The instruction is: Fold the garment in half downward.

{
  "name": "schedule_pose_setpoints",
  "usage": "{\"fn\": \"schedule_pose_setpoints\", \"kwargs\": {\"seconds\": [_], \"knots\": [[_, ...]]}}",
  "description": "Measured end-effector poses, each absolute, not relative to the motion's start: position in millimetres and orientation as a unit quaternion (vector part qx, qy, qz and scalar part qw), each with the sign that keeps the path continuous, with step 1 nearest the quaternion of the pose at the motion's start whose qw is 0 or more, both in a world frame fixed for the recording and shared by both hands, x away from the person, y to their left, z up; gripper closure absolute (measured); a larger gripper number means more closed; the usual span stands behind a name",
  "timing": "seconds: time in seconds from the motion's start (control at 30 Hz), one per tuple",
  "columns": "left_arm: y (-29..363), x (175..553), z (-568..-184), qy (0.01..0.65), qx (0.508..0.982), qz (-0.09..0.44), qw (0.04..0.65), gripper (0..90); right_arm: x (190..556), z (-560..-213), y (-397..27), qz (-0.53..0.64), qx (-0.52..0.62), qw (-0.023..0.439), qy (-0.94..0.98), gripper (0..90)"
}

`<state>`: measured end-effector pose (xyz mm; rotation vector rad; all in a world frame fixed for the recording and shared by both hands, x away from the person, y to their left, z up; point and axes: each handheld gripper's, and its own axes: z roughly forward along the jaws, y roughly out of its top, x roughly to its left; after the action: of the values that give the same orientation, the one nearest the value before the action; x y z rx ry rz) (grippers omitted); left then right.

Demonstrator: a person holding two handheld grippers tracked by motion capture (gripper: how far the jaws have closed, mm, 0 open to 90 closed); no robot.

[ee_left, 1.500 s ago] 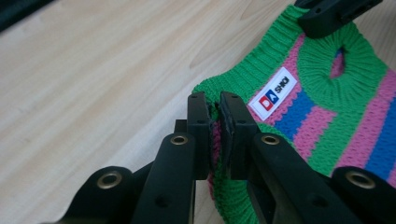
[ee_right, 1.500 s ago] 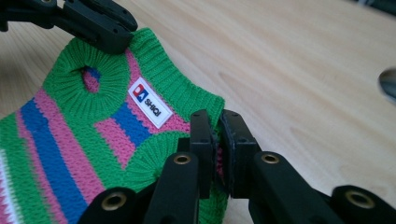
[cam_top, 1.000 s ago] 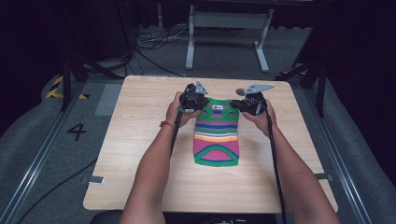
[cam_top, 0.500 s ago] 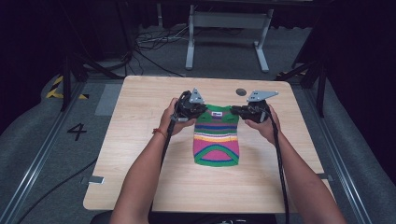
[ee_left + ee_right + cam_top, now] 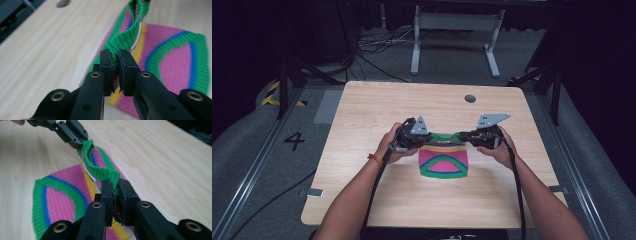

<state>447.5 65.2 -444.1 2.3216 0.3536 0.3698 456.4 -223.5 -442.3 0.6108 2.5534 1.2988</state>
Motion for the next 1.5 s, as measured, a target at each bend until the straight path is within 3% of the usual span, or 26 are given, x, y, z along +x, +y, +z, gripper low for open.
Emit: {"fn": "schedule_pose_setpoints", "kwargs": {"seconds": [0.6, 0.8, 0.87, 1.13, 1.5], "knots": [[59, 389, -466, 0.088, 0.933, 0.119, 0.327, 81.5, 397, -473, -225, 0.394, 0.153, 0.055, 0.905, 82.9], [56, 375, -480, 0.075, 0.945, 0.112, 0.297, 74.8, 388, -481, -228, 0.381, 0.155, 0.048, 0.910, 81.3], [58, 373, -485, 0.078, 0.943, 0.114, 0.303, 71.4, 386, -483, -230, 0.380, 0.154, 0.047, 0.911, 80.4], [66, 379, -494, 0.090, 0.927, 0.116, 0.346, 71.8, 384, -495, -234, 0.399, 0.155, 0.031, 0.903, 71.6], [64, 397, -499, 0.114, 0.917, 0.127, 0.359, 72.7, 397, -499, -237, 0.408, 0.188, 0.045, 0.892, 72.9]]}}
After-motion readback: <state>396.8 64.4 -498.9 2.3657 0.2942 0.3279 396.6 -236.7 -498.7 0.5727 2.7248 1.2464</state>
